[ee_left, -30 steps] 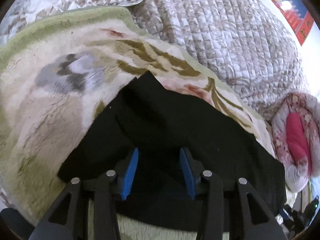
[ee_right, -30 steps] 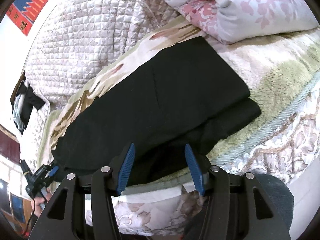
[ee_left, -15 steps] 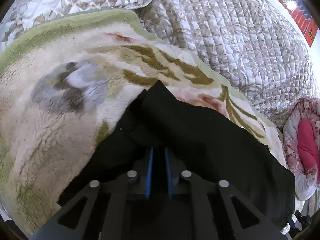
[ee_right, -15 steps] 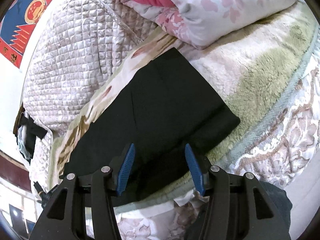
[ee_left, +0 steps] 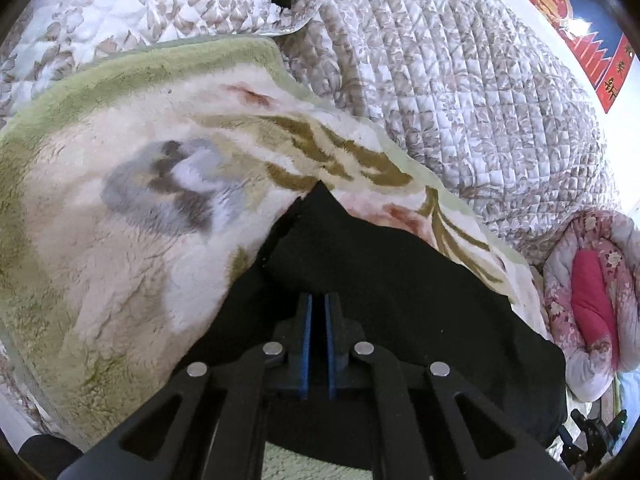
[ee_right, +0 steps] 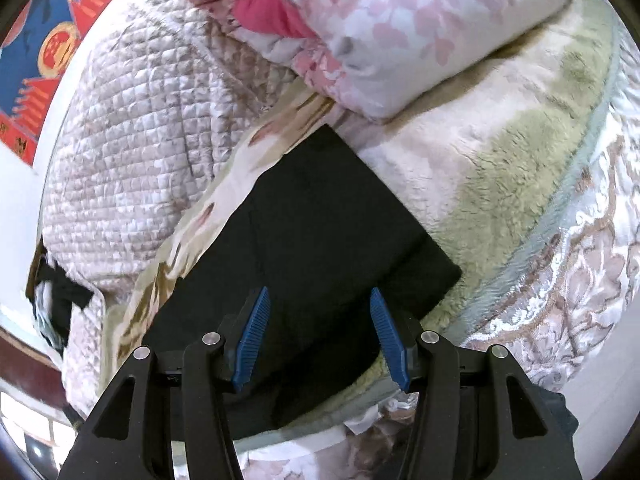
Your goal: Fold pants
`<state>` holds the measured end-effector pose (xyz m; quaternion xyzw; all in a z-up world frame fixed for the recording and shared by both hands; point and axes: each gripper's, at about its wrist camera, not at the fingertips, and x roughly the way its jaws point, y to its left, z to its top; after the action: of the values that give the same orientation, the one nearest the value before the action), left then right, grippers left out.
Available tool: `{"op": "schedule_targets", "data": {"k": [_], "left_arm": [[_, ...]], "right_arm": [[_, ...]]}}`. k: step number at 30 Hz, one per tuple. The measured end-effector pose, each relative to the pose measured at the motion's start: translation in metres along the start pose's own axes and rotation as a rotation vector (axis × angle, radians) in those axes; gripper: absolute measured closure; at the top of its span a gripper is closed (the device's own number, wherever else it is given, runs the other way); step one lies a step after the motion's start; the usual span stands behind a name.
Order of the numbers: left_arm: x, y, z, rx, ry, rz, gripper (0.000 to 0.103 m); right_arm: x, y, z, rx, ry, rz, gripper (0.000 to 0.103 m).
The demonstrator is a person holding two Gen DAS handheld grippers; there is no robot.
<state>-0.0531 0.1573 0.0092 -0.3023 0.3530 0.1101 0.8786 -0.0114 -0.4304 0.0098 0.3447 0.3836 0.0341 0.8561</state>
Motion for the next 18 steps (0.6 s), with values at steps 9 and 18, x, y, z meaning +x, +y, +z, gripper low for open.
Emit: {"op": "schedule_targets", "data": {"k": [9,18], "left_arm": [[-0.002,0.002,-0.002,-0.035,0.011,-0.011,0.096],[-0.019,-0.003,0.004,-0.034,-0.009,-0.036,0.097]], "right_arm": [[0.004,-0.001,0.004,0.015,0.006,-0.028,0.05],[0.012,-0.003,0.01,0.062,-0.007,-0.052,0.067]]}}
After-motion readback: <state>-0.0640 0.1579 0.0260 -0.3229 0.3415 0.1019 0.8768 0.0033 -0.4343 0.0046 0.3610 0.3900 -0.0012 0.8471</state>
